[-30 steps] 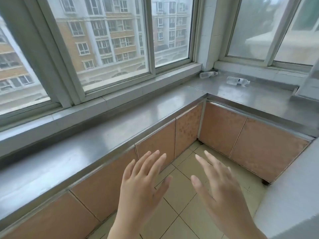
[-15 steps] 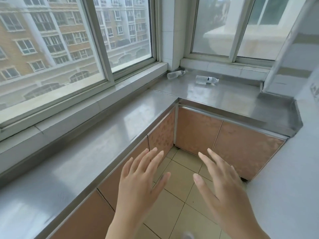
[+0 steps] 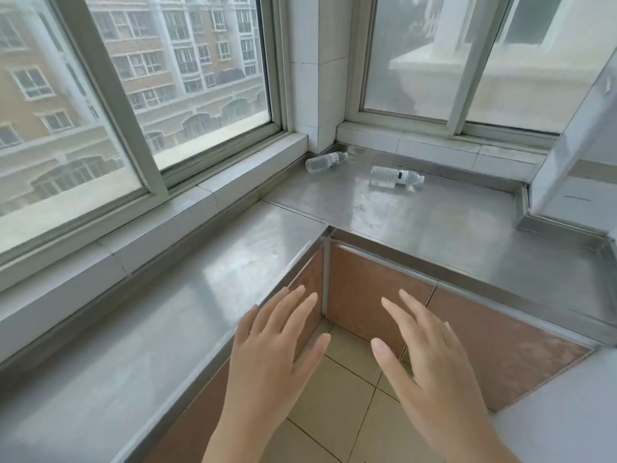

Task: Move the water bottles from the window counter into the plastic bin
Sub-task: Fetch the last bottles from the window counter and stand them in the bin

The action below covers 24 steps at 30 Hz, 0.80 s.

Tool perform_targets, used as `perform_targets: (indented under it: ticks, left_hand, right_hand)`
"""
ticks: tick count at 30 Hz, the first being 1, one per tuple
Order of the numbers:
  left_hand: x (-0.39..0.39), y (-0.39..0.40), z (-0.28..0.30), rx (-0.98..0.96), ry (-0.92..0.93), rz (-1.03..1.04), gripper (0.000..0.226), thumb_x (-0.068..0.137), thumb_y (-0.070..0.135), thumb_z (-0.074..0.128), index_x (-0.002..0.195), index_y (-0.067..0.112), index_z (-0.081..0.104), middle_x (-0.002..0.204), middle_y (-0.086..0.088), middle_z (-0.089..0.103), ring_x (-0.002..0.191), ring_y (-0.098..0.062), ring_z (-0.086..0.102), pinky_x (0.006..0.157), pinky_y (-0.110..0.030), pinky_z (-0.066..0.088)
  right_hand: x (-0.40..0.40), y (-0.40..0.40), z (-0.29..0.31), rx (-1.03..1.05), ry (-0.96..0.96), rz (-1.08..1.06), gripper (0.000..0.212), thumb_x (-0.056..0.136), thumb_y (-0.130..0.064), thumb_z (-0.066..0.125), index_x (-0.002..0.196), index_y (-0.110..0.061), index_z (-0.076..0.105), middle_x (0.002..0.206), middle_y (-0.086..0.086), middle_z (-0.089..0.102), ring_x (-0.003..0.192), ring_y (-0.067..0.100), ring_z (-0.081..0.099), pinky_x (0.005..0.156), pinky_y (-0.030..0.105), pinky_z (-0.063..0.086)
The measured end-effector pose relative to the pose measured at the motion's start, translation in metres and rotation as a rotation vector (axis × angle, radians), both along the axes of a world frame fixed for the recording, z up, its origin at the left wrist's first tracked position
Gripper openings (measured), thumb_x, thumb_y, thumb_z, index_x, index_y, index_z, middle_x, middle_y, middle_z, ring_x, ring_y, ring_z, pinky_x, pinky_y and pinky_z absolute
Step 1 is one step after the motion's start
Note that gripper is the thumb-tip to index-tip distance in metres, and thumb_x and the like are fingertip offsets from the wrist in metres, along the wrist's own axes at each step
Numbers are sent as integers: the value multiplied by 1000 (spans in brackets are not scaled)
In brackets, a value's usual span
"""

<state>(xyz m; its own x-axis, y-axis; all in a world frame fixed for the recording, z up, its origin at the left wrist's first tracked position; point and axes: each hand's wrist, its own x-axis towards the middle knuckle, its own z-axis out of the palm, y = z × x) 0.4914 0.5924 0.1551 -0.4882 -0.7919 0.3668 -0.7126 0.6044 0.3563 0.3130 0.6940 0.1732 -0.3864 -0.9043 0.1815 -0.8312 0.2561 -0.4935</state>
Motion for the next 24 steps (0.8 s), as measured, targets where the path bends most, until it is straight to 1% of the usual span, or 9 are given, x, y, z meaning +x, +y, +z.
perform_targets:
  ticks: [3,5,8,11,13,15,18,19,24]
  left_hand:
    - [-27,-44,-2,5,-4,-8,53,92,56,42,135,31,60,141,14,57,135,-8,45,112,-34,24]
    - [-44,-78,-6,8,-1,-8,53,91,56,42,134,31,60,141,14,57,135,-8,46,112,-36,26]
    - [-72,-135,-14,19,11,4,55,90,56,41,133,29,62,140,12,59,135,-12,50,111,-41,35]
    - [-103,-195,-21,43,9,-13,54,89,55,42,130,27,65,137,10,62,133,-14,53,109,-44,39]
    - [-124,-236,-23,54,4,-43,53,90,56,42,130,29,65,137,11,61,132,-14,53,109,-43,38]
    - [-143,-278,-24,43,-9,-80,52,91,56,42,131,30,63,138,12,60,133,-13,52,111,-41,35]
    - [-174,-335,-20,33,-15,-115,53,92,56,41,133,30,62,140,11,59,135,-13,50,112,-35,26]
    - [-183,-351,-19,28,-13,-125,53,92,56,41,132,29,63,140,10,59,134,-14,51,112,-35,25]
    - [-223,-421,-26,44,-23,-133,52,91,56,47,132,29,63,139,10,60,134,-14,52,109,-42,37]
  right_hand:
    - [-27,-43,-4,1,-9,-6,63,84,-66,16,143,-46,26,153,-24,14,135,-12,7,116,27,-2]
    - [-46,-76,-8,6,-8,-13,62,84,-67,16,143,-48,25,153,-25,13,134,-13,5,116,27,-2]
    - [-74,-131,-13,31,-3,-30,58,89,-67,18,143,-46,25,155,-23,13,140,-6,9,117,29,1]
    - [-101,-188,-16,65,17,-41,63,86,-68,15,145,-46,22,156,-20,13,141,0,10,117,28,2]
    - [-119,-227,-16,75,9,-57,60,89,-68,15,145,-45,23,156,-20,15,138,-2,8,119,33,9]
    - [-135,-264,-14,75,2,-72,63,87,-69,16,145,-44,24,155,-19,16,138,-1,9,119,39,14]
    - [-159,-310,-11,72,-5,-97,65,85,-68,16,144,-42,28,155,-17,20,141,5,15,118,43,18]
    - [-167,-323,-12,69,-9,-106,65,86,-67,17,144,-41,29,155,-17,21,141,6,17,118,43,18]
    - [-206,-393,-19,94,-22,-116,66,84,-68,13,145,-44,24,155,-18,18,141,3,13,119,39,15]
